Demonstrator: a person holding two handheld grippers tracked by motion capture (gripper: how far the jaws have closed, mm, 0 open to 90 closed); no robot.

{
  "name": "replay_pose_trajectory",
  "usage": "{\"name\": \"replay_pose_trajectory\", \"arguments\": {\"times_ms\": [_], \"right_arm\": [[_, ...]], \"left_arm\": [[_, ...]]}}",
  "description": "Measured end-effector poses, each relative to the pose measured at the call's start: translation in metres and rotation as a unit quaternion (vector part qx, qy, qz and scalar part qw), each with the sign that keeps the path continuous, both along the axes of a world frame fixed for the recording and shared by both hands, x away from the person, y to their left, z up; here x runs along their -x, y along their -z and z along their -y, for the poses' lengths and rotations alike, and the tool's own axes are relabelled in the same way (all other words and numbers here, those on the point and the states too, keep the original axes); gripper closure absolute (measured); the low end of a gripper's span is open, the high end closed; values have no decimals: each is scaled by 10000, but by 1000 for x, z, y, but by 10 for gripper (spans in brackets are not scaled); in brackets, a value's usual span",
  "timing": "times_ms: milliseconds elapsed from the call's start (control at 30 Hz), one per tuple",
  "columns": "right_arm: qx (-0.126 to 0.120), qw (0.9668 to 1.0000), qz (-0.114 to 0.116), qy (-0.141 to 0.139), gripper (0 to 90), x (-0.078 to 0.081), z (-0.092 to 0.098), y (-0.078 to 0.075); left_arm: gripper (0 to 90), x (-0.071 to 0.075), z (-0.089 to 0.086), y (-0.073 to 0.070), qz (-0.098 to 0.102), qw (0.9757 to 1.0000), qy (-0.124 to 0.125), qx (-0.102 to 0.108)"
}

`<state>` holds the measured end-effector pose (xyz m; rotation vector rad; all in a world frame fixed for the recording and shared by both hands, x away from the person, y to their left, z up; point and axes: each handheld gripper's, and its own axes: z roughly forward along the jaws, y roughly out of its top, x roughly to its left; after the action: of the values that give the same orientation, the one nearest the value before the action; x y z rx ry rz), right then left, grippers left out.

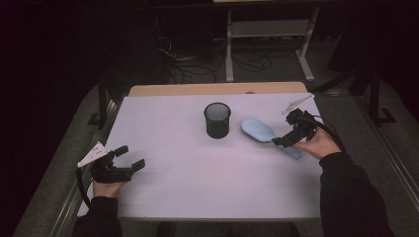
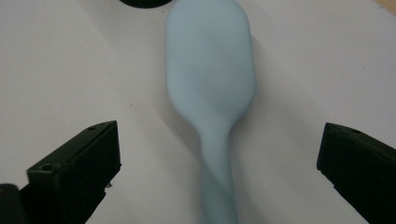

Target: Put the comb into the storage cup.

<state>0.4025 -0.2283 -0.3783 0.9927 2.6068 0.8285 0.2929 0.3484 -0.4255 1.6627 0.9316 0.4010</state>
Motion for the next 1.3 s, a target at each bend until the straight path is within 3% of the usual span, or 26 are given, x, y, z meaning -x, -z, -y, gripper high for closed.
{"name": "replay_pose_trajectory", "arguments": {"times_ms": [233, 1033, 1300], "right_arm": [[185, 9997, -126, -86, 0, -4, -8, 9], [330, 9983, -463, -120, 0, -23, -16, 37], [371, 9973, -607, -202, 69, -26, -16, 43]], "left_arm": [[0, 0, 0, 0, 1, 10000, 17, 3], [0, 1, 0, 0, 21, 10000, 5, -35], [0, 1, 1, 0, 33, 10000, 5, -46]]}}
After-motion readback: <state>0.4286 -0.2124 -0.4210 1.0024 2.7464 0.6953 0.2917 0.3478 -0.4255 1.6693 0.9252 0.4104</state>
